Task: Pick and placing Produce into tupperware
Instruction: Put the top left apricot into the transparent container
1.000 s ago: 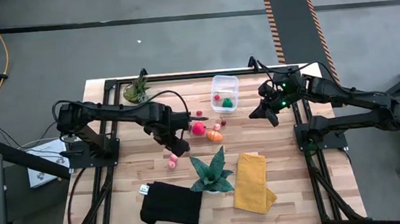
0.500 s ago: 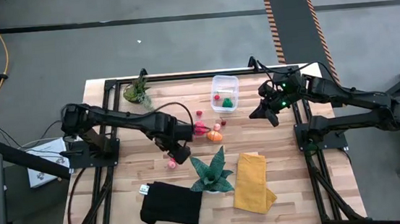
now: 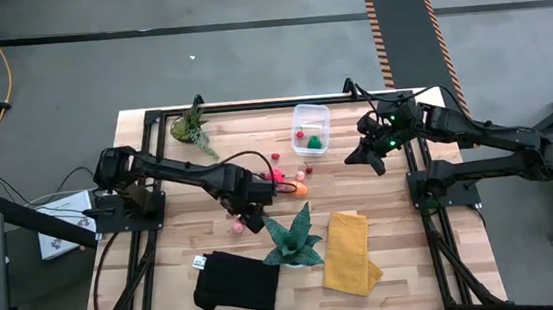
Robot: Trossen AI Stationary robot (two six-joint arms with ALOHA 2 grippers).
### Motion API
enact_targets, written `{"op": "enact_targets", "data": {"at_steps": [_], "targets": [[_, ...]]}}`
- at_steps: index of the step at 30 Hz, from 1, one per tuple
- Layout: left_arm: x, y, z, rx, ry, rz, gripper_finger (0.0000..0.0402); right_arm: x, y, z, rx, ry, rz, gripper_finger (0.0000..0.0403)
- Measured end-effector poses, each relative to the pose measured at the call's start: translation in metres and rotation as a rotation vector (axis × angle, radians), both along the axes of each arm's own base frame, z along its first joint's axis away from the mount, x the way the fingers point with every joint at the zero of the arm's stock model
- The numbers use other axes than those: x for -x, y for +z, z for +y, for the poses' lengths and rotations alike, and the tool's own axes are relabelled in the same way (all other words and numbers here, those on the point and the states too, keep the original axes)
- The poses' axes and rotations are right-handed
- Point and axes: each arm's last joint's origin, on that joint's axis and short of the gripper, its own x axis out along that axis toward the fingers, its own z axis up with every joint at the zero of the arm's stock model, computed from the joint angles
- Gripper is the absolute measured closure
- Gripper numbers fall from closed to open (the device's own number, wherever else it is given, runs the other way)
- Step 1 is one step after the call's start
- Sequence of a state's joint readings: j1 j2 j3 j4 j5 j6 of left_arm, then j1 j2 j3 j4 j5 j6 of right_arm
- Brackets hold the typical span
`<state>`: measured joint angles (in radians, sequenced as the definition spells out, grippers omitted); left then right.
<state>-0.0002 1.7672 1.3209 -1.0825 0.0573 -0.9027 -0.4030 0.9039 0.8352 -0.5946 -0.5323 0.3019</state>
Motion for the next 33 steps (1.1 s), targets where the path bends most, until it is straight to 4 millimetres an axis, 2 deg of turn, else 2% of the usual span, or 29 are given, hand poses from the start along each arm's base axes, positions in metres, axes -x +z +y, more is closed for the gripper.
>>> {"op": "enact_targets", "data": {"at_steps": [6, 12, 24, 33], "targets": [[0.002, 0.000, 0.000, -0.006, 0.022, 0.020, 0.0211, 0.000, 0.000, 0.000, -0.002, 0.000, 0.002, 0.0402], [0.007, -0.010, 0.000, -0.012, 0.023, 0.047, 0.0191, 0.000, 0.000, 0.000, -0.002, 0.002, 0.002, 0.0402], [0.007, -0.026, 0.000, 0.003, 0.027, 0.007, 0.0196, 0.000, 0.000, 0.000, -0.005, 0.000, 0.003, 0.0402], [0.008, -0.026, 0.000, -0.004, 0.002, 0.013, 0.0194, 0.000, 0.000, 0.000, -0.007, -0.002, -0.001, 0.0402]]}}
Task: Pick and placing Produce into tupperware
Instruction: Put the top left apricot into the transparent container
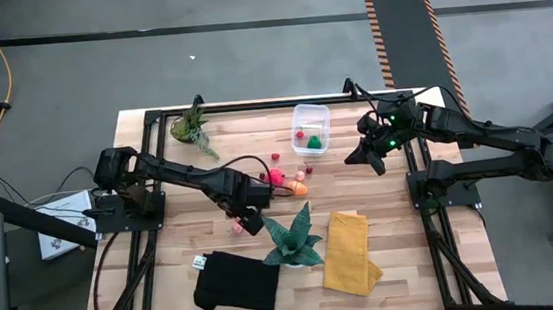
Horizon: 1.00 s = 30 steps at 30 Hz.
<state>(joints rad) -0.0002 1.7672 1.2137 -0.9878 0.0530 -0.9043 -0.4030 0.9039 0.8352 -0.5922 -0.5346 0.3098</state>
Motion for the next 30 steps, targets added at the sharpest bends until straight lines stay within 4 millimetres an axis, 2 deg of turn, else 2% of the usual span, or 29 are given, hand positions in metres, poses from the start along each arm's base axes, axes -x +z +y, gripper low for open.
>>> {"op": "enact_targets", "data": {"at_steps": [9, 20, 30], "targets": [[0.000, 0.000, 0.000, -0.009, -0.009, 0.000, 0.0172, 0.000, 0.000, 0.000, -0.001, -0.002, -0.001, 0.0402], [0.000, 0.000, 0.001, -0.041, -0.020, 0.000, 0.0169, 0.000, 0.000, 0.000, 0.003, -0.002, -0.002, 0.0402], [0.011, -0.021, -0.001, 0.019, 0.006, 0.025, 0.0169, -0.001, 0.001, 0.000, 0.007, -0.003, -0.013, 0.0402]]}}
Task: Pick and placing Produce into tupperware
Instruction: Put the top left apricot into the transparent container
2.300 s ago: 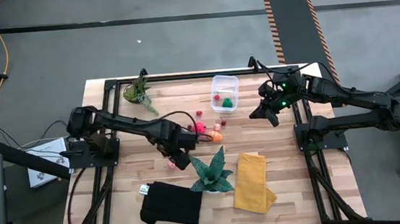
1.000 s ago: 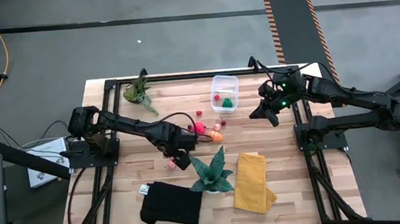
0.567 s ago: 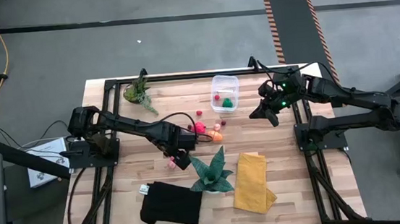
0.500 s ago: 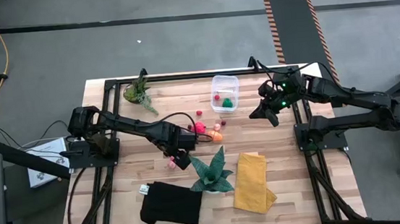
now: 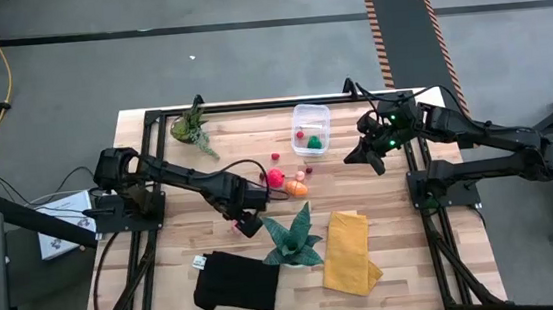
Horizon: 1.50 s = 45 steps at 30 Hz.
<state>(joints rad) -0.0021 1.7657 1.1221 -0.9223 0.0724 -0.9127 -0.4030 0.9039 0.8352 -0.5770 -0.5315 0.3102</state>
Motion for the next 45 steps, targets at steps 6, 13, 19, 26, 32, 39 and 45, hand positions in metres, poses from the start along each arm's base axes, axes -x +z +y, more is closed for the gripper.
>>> {"op": "enact_targets", "data": {"at_steps": [6, 13, 19, 26, 32, 39, 45], "targets": [[-0.004, 0.000, 0.001, -0.006, -0.016, -0.043, 0.0169, -0.001, 0.001, 0.000, 0.006, -0.004, -0.014, 0.0402], [-0.004, 0.000, 0.001, -0.018, -0.025, -0.045, 0.0169, -0.001, 0.001, -0.001, 0.006, -0.006, -0.014, 0.0402], [-0.002, -0.006, 0.001, -0.018, -0.034, -0.042, 0.0169, -0.001, 0.001, -0.001, 0.006, -0.008, -0.014, 0.0402], [0.000, -0.011, 0.001, -0.013, -0.024, -0.057, 0.0169, -0.001, 0.001, -0.001, 0.006, -0.008, -0.014, 0.0402], [-0.002, -0.012, 0.001, -0.010, -0.023, -0.073, 0.0169, -0.001, 0.001, -0.001, 0.000, -0.012, -0.013, 0.0402], [-0.003, -0.012, 0.001, -0.014, -0.025, -0.087, 0.0169, -0.001, 0.001, -0.001, -0.001, -0.012, -0.013, 0.0402], [-0.003, -0.012, 0.001, -0.030, -0.026, -0.084, 0.0169, -0.001, 0.001, -0.001, -0.001, -0.012, -0.013, 0.0402]]}}
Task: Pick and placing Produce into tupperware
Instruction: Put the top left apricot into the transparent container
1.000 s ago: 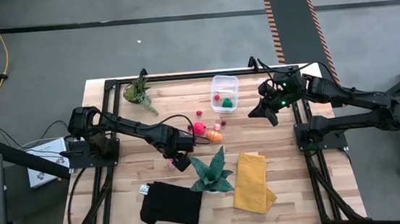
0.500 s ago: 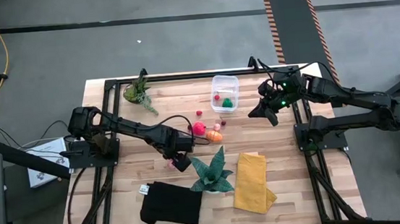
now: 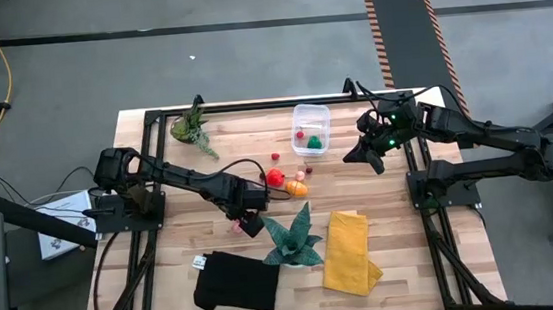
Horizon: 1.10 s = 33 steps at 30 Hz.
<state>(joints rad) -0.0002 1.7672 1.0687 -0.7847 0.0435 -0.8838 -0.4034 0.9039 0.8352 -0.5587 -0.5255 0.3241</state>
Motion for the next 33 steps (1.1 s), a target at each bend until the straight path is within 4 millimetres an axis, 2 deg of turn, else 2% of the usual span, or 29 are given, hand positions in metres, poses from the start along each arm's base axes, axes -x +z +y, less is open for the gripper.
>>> {"op": "enact_targets", "data": {"at_steps": [25, 33], "targets": [[0.001, 0.000, 0.000, -0.005, -0.024, 0.012, 0.0170, 0.000, 0.000, 0.000, 0.010, 0.006, -0.004, 0.0402], [-0.002, -0.015, -0.002, 0.053, -0.030, 0.052, 0.0170, 0.000, 0.000, 0.000, 0.013, 0.007, -0.007, 0.0402]]}}
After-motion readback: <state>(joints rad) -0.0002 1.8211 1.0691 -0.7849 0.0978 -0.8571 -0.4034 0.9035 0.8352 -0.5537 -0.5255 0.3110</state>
